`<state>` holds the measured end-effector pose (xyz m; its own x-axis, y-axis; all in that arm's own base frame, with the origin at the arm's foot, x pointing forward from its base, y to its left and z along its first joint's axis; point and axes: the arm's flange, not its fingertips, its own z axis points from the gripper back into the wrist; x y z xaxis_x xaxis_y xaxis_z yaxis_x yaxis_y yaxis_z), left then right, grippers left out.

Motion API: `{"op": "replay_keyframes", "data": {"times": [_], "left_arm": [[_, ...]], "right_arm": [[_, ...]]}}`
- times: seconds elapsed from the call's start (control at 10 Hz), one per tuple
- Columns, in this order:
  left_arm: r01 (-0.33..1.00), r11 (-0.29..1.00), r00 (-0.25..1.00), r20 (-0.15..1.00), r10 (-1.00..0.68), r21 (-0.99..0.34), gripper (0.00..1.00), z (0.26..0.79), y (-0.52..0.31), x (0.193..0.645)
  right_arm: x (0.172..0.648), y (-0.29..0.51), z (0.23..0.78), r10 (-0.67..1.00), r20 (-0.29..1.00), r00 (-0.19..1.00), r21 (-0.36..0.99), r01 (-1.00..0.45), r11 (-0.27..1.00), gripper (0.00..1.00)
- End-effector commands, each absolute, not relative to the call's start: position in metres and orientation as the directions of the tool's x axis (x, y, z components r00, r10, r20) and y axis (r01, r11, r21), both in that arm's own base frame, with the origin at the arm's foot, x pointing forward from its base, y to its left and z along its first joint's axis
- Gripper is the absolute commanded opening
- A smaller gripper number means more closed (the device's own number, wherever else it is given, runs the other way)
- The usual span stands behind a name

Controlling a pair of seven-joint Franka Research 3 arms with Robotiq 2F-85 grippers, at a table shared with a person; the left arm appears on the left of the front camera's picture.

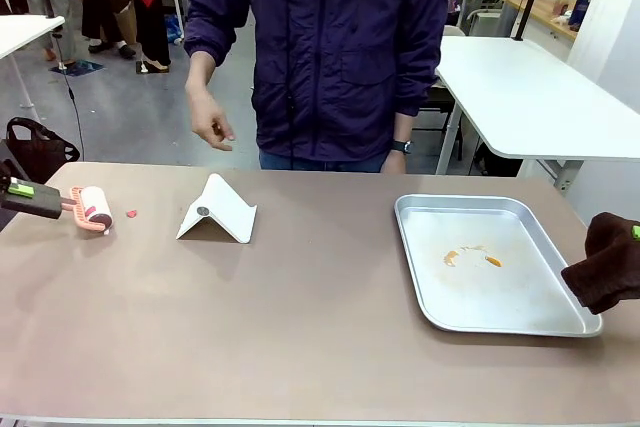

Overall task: Clean the surface of the table.
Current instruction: If a person points to the right, clean the right side of the table with your right hand, and if they point to the left, clean the left side with your left hand.

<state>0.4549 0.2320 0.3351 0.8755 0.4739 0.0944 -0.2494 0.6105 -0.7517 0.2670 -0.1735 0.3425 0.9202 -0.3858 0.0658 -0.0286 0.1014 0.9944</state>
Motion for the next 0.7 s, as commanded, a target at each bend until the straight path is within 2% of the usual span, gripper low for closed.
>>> {"op": "replay_keyframes", "data": {"times": [0.0, 0.6], "left_arm": [[-0.274, 0.627, 0.896, 0.043, 0.443, -0.729, 0.22, 0.311, 0.218, 0.465], [-0.234, 0.624, 0.922, 0.033, 0.385, -0.746, 0.22, 0.316, 0.175, 0.486]], "right_arm": [[0.265, -0.173, 0.349, -0.377, 0.065, 0.924, 0.995, -0.031, 0.096, 0.0], [0.265, -0.173, 0.349, -0.377, 0.065, 0.924, 0.995, -0.031, 0.096, 0.0]]}}
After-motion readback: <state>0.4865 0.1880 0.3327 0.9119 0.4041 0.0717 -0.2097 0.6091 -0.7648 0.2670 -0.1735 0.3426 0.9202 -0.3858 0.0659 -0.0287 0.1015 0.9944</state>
